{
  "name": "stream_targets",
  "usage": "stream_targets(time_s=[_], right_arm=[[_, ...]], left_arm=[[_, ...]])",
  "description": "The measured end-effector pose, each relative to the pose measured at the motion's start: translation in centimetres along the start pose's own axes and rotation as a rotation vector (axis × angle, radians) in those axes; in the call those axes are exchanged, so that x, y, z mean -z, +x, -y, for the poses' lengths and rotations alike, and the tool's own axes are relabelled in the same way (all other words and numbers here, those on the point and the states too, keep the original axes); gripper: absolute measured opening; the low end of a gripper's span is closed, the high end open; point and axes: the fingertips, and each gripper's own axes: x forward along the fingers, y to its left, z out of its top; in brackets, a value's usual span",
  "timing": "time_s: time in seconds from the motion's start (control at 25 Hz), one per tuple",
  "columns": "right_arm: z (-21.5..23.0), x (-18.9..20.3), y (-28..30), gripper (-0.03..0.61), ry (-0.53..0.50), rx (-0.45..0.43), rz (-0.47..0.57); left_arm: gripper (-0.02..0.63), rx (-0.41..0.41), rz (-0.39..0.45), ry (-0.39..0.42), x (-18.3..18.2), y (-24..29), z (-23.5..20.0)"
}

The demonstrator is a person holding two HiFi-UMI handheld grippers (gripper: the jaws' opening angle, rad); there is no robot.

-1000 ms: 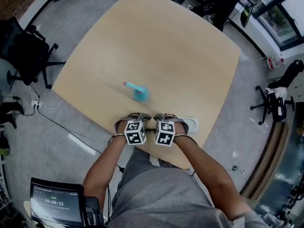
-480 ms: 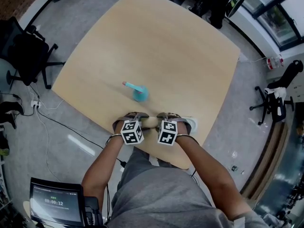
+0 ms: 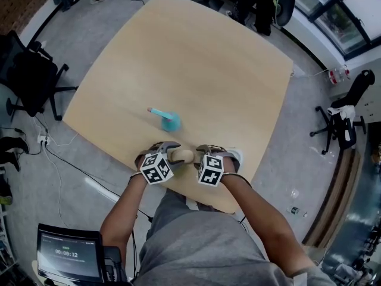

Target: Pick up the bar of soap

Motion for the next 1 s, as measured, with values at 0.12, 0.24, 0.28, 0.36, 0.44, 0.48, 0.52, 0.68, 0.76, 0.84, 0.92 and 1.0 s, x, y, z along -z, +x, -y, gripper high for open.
stream_targets(time_s=[0.12, 0.24, 0.28, 0.36, 0.44, 0.48, 0.52, 0.68, 0.76, 0.84, 0.92, 1.0], right_arm=[[0.3, 0.3, -0.3, 0.239, 0.028, 0.022, 0.012], [0.9, 0.4, -1.3, 0.239, 0.062, 0.058, 0.039], [1.1, 0.4, -1.8, 0.239, 0.077, 0.071, 0.052], [1.6, 0.3, -2.6, 0.239, 0.11, 0.097, 0.084], [1.9, 0.1, -3.5, 0.239, 0.148, 0.119, 0.122], [2.1, 0.0, -4.0, 0.239, 0.169, 0.129, 0.143], [2.2, -0.1, -4.6, 0.238, 0.188, 0.138, 0.163], [2.6, -0.4, -6.9, 0.212, 0.26, 0.166, 0.246], [2.9, -0.6, -8.5, 0.098, 0.295, 0.187, 0.295], [3.3, -0.9, -10.1, 0.03, 0.335, 0.207, 0.35], [3.6, -1.3, -11.6, 0.006, 0.36, 0.225, 0.401], [4.0, -1.7, -13.1, 0.006, 0.366, 0.248, 0.441]], left_arm=[[0.253, -0.02, 0.026, 0.009, -0.4, -0.9, -0.5], [0.204, -0.055, 0.056, 0.011, -1.1, -2.1, -1.0], [0.16, -0.071, 0.07, 0.008, -1.5, -2.5, -1.2], [0.085, -0.106, 0.103, -0.007, -2.2, -3.5, -1.7], [0.038, -0.136, 0.14, -0.031, -2.9, -4.6, -2.2], [0.026, -0.149, 0.16, -0.046, -3.3, -5.1, -2.5], [0.018, -0.162, 0.18, -0.062, -3.8, -5.6, -2.7], [0.006, -0.204, 0.268, -0.128, -5.9, -7.8, -3.6], [0.005, -0.217, 0.312, -0.162, -7.2, -8.8, -4.1], [0.005, -0.229, 0.36, -0.198, -8.2, -9.8, -4.4], [0.005, -0.238, 0.408, -0.223, -9.1, -10.7, -4.7], [0.005, -0.243, 0.444, -0.232, -10.1, -11.5, -4.9]])
